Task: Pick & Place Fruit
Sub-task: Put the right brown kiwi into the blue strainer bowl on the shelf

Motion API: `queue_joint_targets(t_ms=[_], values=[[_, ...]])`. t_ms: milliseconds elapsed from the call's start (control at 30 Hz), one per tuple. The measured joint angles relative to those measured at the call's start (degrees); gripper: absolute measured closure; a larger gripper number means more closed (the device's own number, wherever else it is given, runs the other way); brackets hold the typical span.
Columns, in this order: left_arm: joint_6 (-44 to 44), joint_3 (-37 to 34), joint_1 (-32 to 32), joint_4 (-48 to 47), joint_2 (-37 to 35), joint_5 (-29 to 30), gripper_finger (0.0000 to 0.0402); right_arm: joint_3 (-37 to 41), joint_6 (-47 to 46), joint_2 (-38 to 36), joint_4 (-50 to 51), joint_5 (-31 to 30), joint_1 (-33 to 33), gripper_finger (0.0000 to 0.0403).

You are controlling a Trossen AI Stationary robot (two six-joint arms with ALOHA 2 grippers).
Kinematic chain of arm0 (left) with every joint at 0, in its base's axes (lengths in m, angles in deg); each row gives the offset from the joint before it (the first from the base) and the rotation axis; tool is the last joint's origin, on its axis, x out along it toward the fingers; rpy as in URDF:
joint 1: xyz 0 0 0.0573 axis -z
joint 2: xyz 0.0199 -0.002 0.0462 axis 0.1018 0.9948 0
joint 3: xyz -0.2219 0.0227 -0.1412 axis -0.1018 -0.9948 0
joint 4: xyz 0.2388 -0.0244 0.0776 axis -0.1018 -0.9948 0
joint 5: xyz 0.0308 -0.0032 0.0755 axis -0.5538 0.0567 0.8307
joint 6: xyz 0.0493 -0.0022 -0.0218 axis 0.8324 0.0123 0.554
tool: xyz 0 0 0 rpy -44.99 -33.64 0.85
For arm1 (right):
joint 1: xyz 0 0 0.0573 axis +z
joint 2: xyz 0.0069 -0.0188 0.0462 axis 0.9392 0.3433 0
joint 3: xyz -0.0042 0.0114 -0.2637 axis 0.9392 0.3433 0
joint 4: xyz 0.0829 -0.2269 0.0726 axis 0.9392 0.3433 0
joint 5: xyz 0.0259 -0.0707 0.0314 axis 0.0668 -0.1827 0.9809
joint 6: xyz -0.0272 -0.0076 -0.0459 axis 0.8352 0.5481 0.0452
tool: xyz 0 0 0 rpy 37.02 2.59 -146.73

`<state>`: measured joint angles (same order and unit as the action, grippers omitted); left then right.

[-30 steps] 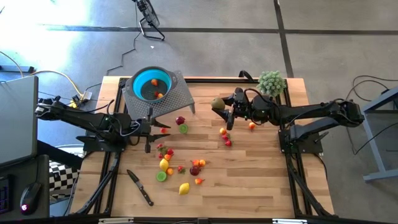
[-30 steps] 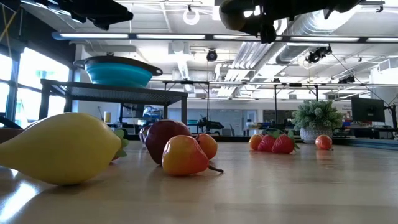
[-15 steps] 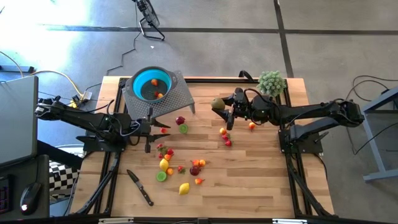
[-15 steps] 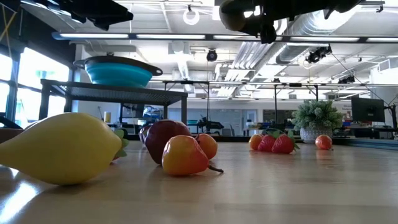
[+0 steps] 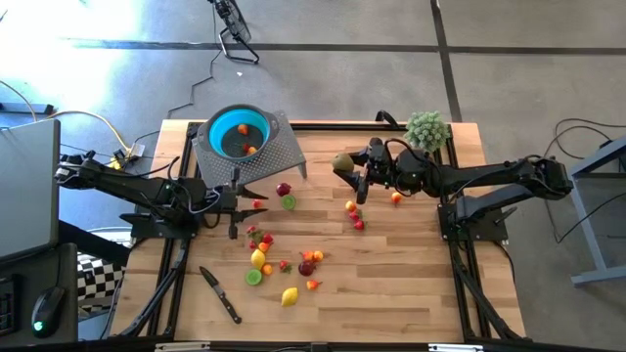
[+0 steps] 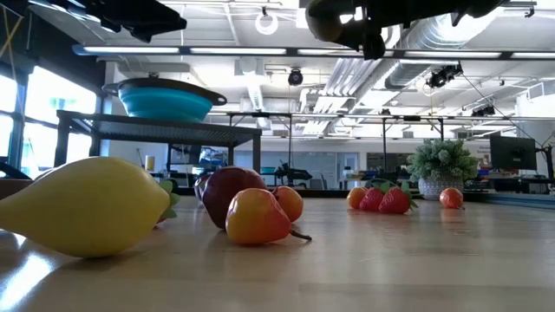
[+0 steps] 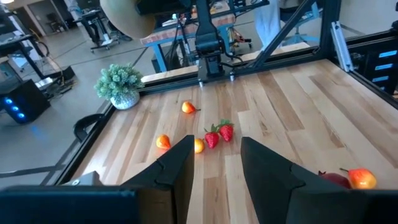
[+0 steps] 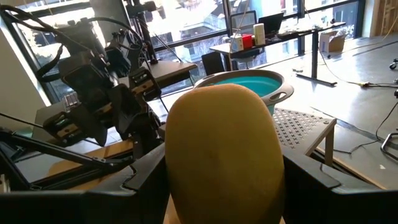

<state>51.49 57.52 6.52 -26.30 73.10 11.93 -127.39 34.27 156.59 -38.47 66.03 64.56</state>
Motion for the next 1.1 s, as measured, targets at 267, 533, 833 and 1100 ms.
queue_joint_targets(t_ms=[267, 533, 833, 1100], values=[[0.00, 0.00, 0.00, 0.00, 0.00, 1.57, 0.0272, 0.00, 0.00, 0.00, 0.00, 0.00, 0.00, 0.0176], [-0.01, 0.00, 0.02, -0.47, 0.00, 1.11, 0.0272, 0.00, 0.00, 0.00, 0.02, 0.00, 0.00, 0.0176], [1.97, 0.02, 0.02, -0.34, -0.04, 2.83, 0.0272, 0.00, -0.24, 0.00, 0.04, 0.00, 0.00, 0.0176], [1.95, 0.02, 0.02, 0.15, -0.02, 2.51, 0.0272, 0.00, -0.18, 0.00, 0.05, 0.00, 0.00, 0.0176]])
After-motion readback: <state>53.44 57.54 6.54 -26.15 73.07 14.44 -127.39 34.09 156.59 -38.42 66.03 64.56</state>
